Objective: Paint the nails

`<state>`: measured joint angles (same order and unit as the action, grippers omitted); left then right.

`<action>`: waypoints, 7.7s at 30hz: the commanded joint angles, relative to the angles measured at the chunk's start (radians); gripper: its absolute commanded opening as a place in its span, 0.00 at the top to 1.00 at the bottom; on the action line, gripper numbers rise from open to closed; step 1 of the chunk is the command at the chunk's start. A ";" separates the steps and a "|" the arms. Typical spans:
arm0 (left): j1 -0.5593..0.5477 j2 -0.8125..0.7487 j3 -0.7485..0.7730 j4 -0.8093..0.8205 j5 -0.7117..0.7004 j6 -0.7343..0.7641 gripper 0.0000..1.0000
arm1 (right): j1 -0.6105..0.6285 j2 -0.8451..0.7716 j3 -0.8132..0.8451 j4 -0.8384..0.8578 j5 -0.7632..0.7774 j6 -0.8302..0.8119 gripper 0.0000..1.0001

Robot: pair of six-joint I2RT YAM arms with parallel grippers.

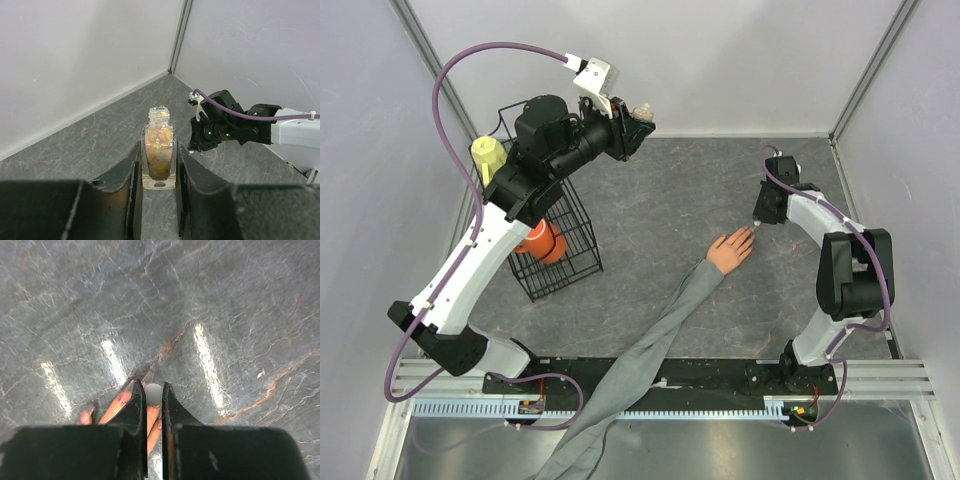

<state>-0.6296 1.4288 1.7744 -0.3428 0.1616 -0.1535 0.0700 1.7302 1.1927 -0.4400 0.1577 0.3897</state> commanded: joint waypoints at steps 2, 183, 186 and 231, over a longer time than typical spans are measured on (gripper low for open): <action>0.005 -0.005 0.040 0.028 0.019 -0.041 0.98 | 0.007 -0.023 -0.018 0.020 -0.024 -0.002 1.00; 0.018 -0.034 0.019 0.024 0.026 -0.046 0.98 | 0.037 0.054 0.050 0.014 0.045 -0.015 1.00; 0.018 -0.034 0.019 0.025 0.024 -0.046 0.98 | 0.037 0.054 0.047 0.012 0.058 -0.015 1.00; 0.036 -0.016 0.034 0.027 0.038 -0.040 0.98 | 0.027 0.092 0.087 -0.002 0.091 -0.028 1.00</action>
<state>-0.6014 1.4281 1.7744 -0.3435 0.1864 -0.1692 0.1055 1.8305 1.2556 -0.4397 0.2245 0.3698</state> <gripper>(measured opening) 0.316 0.072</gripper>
